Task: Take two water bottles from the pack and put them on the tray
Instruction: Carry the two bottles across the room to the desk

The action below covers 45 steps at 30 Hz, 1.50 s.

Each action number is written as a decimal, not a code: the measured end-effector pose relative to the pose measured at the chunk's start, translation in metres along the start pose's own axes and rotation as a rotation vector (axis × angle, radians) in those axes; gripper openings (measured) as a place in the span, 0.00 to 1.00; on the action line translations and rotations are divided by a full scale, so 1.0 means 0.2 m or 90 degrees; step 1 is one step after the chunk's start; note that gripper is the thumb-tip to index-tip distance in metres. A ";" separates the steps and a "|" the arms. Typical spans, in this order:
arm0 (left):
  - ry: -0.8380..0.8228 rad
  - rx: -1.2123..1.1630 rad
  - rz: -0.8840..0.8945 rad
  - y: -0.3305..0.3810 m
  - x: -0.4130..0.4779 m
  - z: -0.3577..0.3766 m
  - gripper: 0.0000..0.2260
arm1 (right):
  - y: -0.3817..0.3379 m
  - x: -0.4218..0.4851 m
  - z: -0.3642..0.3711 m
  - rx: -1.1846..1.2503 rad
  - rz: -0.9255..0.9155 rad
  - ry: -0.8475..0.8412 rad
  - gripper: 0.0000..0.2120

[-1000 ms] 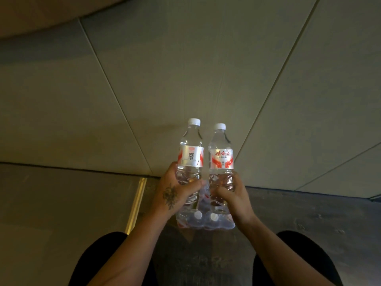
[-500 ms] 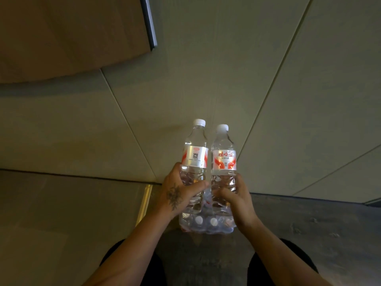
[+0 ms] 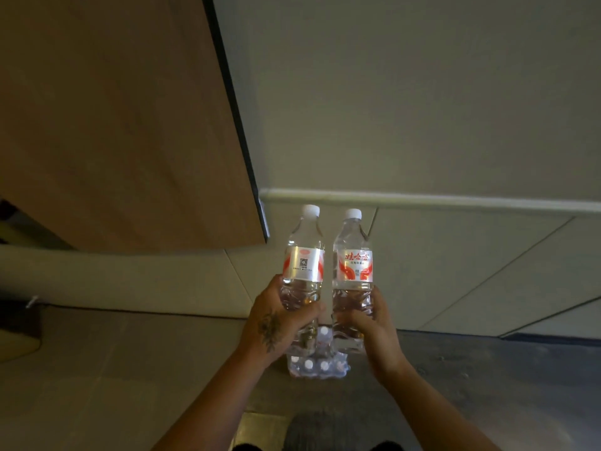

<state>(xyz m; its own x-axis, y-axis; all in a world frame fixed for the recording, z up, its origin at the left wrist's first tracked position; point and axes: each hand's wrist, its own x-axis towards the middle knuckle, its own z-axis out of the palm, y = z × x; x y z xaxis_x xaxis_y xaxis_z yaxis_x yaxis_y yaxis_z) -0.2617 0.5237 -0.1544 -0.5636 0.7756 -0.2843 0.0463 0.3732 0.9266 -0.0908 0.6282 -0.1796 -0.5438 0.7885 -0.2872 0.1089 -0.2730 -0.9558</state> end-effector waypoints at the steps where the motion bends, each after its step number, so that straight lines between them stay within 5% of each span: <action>1: 0.003 -0.003 0.000 0.11 -0.05 -0.03 0.23 | -0.12 -0.06 0.00 0.003 -0.005 -0.001 0.33; 8: 0.021 -0.015 0.000 0.63 -0.37 -0.17 0.24 | -0.69 -0.39 0.00 0.028 -0.049 -0.025 0.35; 20: -0.030 -0.046 0.033 0.82 -0.47 -0.07 0.30 | -0.79 -0.54 -0.17 0.047 -0.056 0.038 0.29; 25: -0.096 -0.081 0.060 0.89 -0.49 0.02 0.37 | -0.82 -0.64 -0.26 0.032 -0.074 0.086 0.34; 29: -0.185 -0.070 0.095 0.94 -0.49 0.09 0.44 | -0.83 -0.77 -0.32 0.038 -0.098 0.183 0.33; 38: -0.441 0.019 0.173 1.01 -0.57 0.37 0.33 | -0.72 -1.30 -0.40 0.115 -0.118 0.502 0.30; 45: -0.663 0.052 0.207 0.96 -0.93 0.76 0.36 | -0.54 -1.93 -0.45 0.144 -0.106 0.725 0.33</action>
<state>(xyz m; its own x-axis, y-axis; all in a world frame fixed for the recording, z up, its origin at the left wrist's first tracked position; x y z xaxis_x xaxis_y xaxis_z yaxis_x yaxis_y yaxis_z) -0.0233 0.5289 0.0393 0.4579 0.8789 -0.1338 0.1425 0.0760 0.9869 0.1824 0.4036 0.0294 0.5340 0.8303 -0.1597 -0.1064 -0.1214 -0.9869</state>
